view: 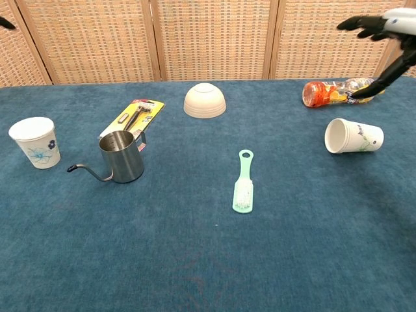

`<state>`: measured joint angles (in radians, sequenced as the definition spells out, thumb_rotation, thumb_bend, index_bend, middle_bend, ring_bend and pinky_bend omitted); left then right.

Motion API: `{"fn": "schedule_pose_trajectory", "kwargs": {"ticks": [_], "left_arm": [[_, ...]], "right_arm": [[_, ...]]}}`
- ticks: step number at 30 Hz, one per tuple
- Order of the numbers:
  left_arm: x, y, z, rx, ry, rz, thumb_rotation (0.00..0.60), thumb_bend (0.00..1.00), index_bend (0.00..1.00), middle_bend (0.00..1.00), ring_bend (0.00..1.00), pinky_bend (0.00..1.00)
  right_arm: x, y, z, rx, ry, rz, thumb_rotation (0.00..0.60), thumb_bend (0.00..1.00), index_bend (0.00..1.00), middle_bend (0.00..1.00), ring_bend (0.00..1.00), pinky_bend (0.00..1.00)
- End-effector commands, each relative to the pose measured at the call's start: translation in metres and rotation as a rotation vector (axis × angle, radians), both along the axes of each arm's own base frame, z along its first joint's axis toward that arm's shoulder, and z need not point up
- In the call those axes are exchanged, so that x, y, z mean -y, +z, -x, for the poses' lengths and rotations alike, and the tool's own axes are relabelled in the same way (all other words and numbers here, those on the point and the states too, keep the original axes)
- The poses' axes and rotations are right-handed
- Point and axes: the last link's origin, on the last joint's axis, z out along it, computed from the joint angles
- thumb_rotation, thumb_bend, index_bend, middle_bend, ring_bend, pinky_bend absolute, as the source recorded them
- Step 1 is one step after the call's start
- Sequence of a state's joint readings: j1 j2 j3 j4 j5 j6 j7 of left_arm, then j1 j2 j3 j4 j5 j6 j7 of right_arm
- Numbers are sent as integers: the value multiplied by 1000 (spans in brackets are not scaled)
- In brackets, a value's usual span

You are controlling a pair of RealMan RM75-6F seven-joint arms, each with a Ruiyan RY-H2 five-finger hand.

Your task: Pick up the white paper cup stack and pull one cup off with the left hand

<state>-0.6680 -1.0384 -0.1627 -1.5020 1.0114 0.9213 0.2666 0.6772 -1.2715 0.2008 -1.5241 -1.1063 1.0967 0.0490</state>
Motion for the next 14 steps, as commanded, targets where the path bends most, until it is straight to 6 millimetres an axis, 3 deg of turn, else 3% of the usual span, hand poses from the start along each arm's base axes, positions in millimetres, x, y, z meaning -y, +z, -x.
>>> {"fn": "schedule_pose_trajectory", "kwargs": {"ticks": [1,6,14], "left_arm": [[23,22,4,101,-11,-100,600,189,0,0,0,0],[63,23,20,199,2,-181,600,150,0,0,0,0],[138,-2,38,291,77,-204,600,142,0,0,0,0]], "right_arm": [[-32,25,26,-77,67,84,600,0,0,0,0,9],[-67,40,49,-117,116,149,600,0,0,0,0,0],[-131,48,61,-107,144,236,600,0,0,0,0,0]]}}
